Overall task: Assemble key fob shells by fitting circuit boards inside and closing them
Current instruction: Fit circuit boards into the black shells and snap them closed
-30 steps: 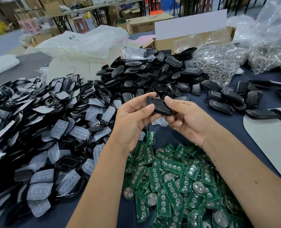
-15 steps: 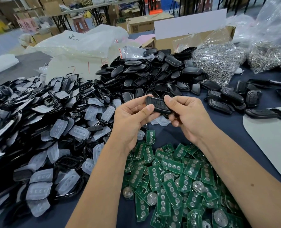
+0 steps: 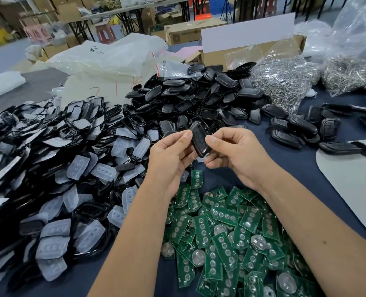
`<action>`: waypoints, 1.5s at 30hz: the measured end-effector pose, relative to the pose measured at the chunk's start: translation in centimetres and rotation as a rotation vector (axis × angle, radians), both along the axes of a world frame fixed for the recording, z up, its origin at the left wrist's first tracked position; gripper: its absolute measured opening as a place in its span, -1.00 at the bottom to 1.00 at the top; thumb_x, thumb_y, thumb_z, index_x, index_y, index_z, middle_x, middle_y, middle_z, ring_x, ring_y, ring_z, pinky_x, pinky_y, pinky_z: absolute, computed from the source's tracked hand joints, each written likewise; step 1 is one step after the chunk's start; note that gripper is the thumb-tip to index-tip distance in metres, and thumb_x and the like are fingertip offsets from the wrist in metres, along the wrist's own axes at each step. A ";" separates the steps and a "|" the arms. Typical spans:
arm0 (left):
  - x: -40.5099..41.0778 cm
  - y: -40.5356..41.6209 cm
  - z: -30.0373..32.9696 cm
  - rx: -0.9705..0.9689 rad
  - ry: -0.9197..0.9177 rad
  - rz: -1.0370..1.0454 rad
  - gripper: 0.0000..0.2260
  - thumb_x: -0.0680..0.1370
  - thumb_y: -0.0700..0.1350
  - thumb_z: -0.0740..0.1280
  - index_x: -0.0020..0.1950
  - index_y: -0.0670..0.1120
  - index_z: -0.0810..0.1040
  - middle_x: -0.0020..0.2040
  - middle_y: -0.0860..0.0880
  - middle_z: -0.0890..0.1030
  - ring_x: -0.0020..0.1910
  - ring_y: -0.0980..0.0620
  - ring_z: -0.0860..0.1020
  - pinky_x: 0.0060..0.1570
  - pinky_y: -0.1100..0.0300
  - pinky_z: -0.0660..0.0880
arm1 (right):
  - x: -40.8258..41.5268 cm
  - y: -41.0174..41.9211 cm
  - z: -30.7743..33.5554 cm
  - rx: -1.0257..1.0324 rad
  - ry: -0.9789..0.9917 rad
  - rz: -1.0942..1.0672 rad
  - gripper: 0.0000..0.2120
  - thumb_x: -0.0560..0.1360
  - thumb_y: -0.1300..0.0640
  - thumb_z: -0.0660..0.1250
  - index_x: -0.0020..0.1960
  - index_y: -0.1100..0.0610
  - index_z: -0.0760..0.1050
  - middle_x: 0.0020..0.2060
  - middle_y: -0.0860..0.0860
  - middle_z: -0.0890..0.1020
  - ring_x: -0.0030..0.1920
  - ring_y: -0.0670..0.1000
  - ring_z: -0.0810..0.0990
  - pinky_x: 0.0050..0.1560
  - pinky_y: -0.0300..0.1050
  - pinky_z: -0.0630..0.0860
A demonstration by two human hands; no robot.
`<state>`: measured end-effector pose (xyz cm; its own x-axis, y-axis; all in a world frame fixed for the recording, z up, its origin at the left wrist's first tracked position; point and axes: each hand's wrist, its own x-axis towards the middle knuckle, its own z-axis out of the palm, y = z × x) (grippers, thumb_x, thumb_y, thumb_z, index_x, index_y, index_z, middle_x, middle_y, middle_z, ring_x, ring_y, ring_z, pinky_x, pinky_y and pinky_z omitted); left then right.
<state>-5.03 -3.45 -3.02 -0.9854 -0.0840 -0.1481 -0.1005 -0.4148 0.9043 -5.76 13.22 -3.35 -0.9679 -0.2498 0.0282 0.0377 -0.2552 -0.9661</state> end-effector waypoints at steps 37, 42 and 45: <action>-7.6 9.4 -0.1 -1.727 0.486 -0.168 -0.74 0.59 0.00 0.44 0.25 -0.02 0.63 0.18 -0.06 0.57 0.25 -0.14 0.47 0.19 0.01 0.46 | -2.4 4.7 1.4 -0.348 -0.170 -0.807 -0.71 0.74 0.12 0.16 -0.05 0.20 0.55 -0.45 0.04 0.60 -0.53 -0.02 0.53 -0.54 -0.20 0.46; -9.1 9.4 1.4 -1.886 0.486 -0.180 -0.80 0.65 -0.03 0.31 0.15 -0.12 0.61 0.08 -0.17 0.63 0.10 -0.24 0.59 -0.05 -0.01 0.48 | -2.2 4.8 1.2 0.023 -0.171 -0.676 -0.72 0.70 0.16 0.26 -0.17 0.17 0.55 -0.47 -0.01 0.56 -0.54 -0.07 0.47 -0.53 -0.24 0.38; -9.3 8.5 1.4 -1.798 0.473 -0.128 -0.85 0.60 -0.20 0.30 0.15 -0.12 0.60 0.04 -0.18 0.64 0.02 -0.25 0.61 -0.11 0.00 0.48 | -1.9 5.3 1.4 0.262 -0.109 -0.417 -0.72 0.69 0.14 0.30 -0.18 0.19 0.58 -0.45 0.00 0.57 -0.47 -0.02 0.50 -0.52 -0.23 0.38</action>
